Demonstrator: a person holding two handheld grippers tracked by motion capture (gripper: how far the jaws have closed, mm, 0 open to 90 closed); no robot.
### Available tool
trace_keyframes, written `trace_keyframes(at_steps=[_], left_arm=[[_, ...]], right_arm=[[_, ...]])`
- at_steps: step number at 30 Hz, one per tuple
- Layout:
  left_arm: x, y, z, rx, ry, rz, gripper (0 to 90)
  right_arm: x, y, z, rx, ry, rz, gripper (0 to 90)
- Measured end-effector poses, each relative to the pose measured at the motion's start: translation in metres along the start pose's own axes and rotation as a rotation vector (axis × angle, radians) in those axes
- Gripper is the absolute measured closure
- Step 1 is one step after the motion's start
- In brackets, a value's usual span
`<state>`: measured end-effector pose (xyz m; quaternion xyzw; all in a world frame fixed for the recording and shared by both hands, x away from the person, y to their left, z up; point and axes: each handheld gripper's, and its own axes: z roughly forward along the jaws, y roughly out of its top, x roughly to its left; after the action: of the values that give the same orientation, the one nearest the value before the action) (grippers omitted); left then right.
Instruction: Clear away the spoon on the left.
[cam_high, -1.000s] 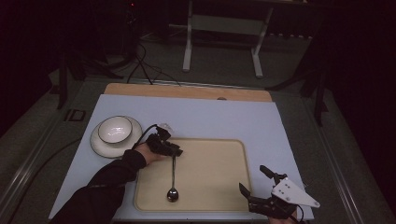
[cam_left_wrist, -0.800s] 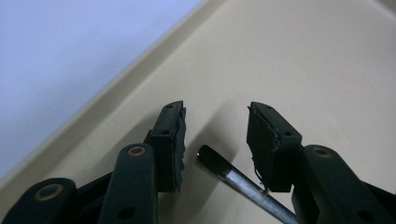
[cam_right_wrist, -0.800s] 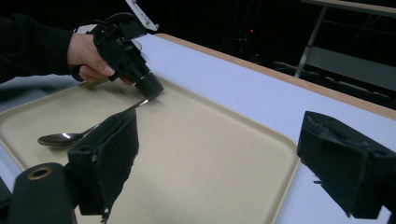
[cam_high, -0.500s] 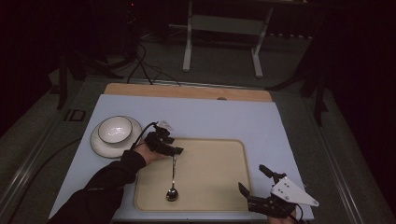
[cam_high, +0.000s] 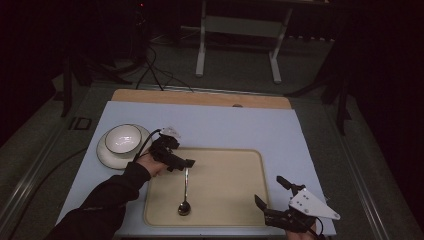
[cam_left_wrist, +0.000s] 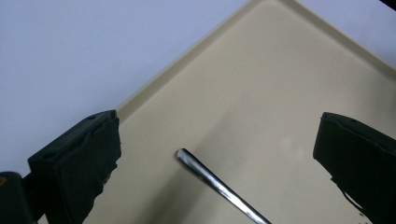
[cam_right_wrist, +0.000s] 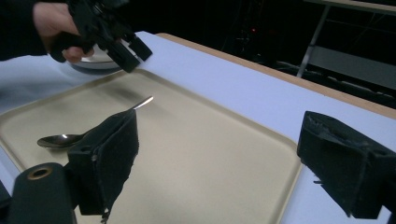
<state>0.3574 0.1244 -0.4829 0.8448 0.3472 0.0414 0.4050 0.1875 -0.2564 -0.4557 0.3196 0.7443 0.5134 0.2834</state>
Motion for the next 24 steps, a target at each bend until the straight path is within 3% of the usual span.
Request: trace_keyframes(at_steps=[8,13,15,21,24], left_arm=[[-0.019,0.001,-0.033,-0.091,0.030,0.034,1.4],[-0.029,0.000,-0.055,-0.135,0.055,0.033,1.4],[-0.033,-0.001,-0.063,-0.147,0.056,0.030,1.4],[-0.047,-0.008,-0.080,-0.173,0.060,0.078,1.4],[-0.051,-0.014,-0.091,-0.213,0.051,0.070,1.4]], right_arm=[[-0.001,0.000,0.002,-0.003,0.003,0.002,12.7],[-0.001,0.000,0.002,-0.004,0.003,0.004,12.8],[-0.001,0.001,0.001,-0.003,0.003,0.004,12.8],[-0.001,0.001,0.002,-0.001,0.005,0.003,12.7],[0.000,0.001,0.002,-0.003,0.005,0.002,12.8]])
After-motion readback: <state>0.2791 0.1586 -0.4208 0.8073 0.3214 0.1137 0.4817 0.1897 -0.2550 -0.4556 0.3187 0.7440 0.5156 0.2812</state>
